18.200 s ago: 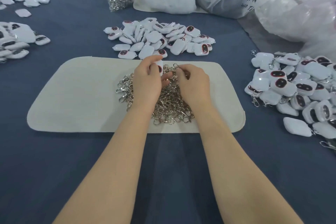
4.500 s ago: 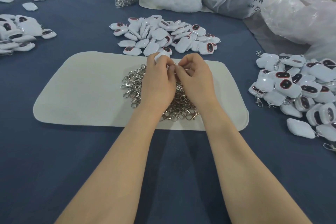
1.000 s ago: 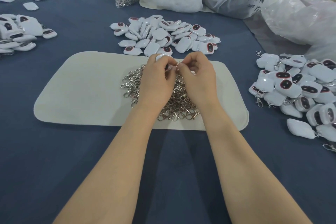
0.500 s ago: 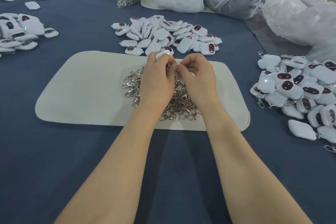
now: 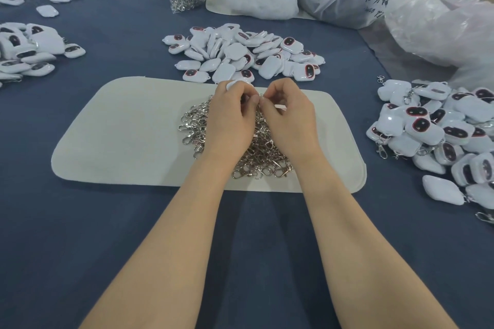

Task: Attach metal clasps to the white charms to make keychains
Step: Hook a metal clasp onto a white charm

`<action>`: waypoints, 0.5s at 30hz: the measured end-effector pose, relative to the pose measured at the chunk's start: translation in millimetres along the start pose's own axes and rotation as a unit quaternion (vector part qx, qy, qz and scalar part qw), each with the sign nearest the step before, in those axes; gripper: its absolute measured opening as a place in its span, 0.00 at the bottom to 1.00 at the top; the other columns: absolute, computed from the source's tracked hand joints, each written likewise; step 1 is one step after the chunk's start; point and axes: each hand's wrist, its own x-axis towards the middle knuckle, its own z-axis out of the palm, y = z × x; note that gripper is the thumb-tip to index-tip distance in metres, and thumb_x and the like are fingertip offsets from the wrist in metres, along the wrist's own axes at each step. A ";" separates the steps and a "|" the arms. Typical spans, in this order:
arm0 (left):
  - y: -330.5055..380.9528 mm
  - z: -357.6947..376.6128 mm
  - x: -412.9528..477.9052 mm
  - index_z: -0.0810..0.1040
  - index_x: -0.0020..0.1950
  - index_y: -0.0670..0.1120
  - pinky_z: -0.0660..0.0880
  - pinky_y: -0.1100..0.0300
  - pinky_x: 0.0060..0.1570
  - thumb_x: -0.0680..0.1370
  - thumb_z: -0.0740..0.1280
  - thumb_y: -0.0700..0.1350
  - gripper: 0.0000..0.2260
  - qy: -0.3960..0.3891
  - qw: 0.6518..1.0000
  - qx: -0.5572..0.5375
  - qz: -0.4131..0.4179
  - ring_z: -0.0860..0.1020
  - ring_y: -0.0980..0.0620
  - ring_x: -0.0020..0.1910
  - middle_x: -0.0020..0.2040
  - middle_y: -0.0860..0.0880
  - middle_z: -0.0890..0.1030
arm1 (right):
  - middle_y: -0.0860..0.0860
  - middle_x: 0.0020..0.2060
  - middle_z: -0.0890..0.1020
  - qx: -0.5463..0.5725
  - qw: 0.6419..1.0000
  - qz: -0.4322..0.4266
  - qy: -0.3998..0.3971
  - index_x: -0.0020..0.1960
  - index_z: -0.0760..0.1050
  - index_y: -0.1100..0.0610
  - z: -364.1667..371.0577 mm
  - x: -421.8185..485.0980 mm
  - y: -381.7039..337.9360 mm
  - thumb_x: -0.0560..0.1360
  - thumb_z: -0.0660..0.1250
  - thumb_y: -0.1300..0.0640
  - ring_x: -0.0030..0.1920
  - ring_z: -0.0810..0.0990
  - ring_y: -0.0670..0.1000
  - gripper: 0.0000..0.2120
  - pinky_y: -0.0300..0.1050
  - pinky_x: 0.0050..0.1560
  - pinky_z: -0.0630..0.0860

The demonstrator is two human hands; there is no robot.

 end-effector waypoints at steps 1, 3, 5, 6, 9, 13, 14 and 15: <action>0.5 0.2 -0.1 0.78 0.49 0.44 0.63 0.80 0.42 0.78 0.64 0.40 0.03 -0.002 1.000 -0.009 -0.005 0.70 0.64 0.40 0.50 0.48 0.75 | 0.42 0.35 0.75 0.000 1.000 0.004 0.008 0.41 0.70 0.51 0.1 -0.3 0.2 0.74 0.66 0.65 0.38 0.73 0.37 0.11 0.30 0.40 0.71; 2.9 -0.3 -0.5 0.77 0.51 0.47 0.64 0.80 0.40 0.78 0.64 0.40 0.04 -0.006 0.999 -0.042 -0.018 0.71 0.66 0.38 0.48 0.50 0.75 | 0.42 0.34 0.75 -0.001 0.999 0.014 0.030 0.42 0.71 0.54 -0.3 0.1 1.3 0.73 0.66 0.66 0.37 0.73 0.36 0.08 0.28 0.39 0.71; 5.7 -1.4 -1.2 0.74 0.57 0.49 0.65 0.78 0.37 0.78 0.64 0.39 0.09 -0.006 0.996 -0.080 -0.027 0.72 0.68 0.34 0.43 0.55 0.75 | 0.42 0.34 0.75 -0.005 0.998 0.030 0.053 0.43 0.71 0.55 -1.2 1.0 3.5 0.74 0.65 0.66 0.36 0.73 0.34 0.07 0.27 0.40 0.70; 6.7 -1.7 -1.5 0.72 0.59 0.50 0.66 0.78 0.36 0.78 0.64 0.39 0.12 -0.008 0.994 -0.101 -0.035 0.72 0.68 0.33 0.42 0.56 0.74 | 0.42 0.34 0.75 -0.006 0.997 0.037 0.061 0.43 0.71 0.55 -1.8 1.5 4.7 0.74 0.65 0.66 0.36 0.73 0.34 0.07 0.27 0.40 0.70; 7.7 0.1 -1.0 0.67 0.58 0.52 0.68 0.76 0.34 0.77 0.66 0.41 0.13 -0.025 0.987 -0.143 -0.076 0.74 0.66 0.33 0.43 0.56 0.74 | 0.41 0.34 0.75 -0.020 0.996 0.047 0.069 0.43 0.71 0.55 -2.2 2.2 7.2 0.74 0.64 0.66 0.36 0.73 0.33 0.06 0.26 0.40 0.70; 4.7 2.8 1.4 0.69 0.55 0.52 0.71 0.68 0.39 0.76 0.67 0.43 0.11 -0.038 0.983 -0.147 -0.100 0.76 0.58 0.38 0.43 0.58 0.74 | 0.41 0.34 0.74 -0.033 0.996 0.042 0.068 0.43 0.71 0.56 -0.7 2.3 7.6 0.73 0.63 0.67 0.36 0.73 0.34 0.07 0.27 0.40 0.70; 4.2 3.1 1.6 0.68 0.55 0.52 0.71 0.66 0.39 0.77 0.66 0.44 0.11 -0.039 0.983 -0.149 -0.102 0.76 0.57 0.38 0.43 0.57 0.74 | 0.41 0.34 0.74 -0.036 0.996 0.039 0.068 0.43 0.71 0.56 -0.5 2.3 7.5 0.73 0.63 0.67 0.36 0.73 0.34 0.07 0.27 0.40 0.70; 3.8 3.3 1.8 0.68 0.55 0.52 0.71 0.66 0.39 0.77 0.66 0.44 0.11 -0.039 0.983 -0.149 -0.104 0.76 0.56 0.38 0.43 0.57 0.74 | 0.41 0.34 0.74 -0.040 0.996 0.037 0.068 0.43 0.71 0.56 -0.3 2.2 7.4 0.73 0.63 0.67 0.36 0.73 0.33 0.07 0.27 0.40 0.69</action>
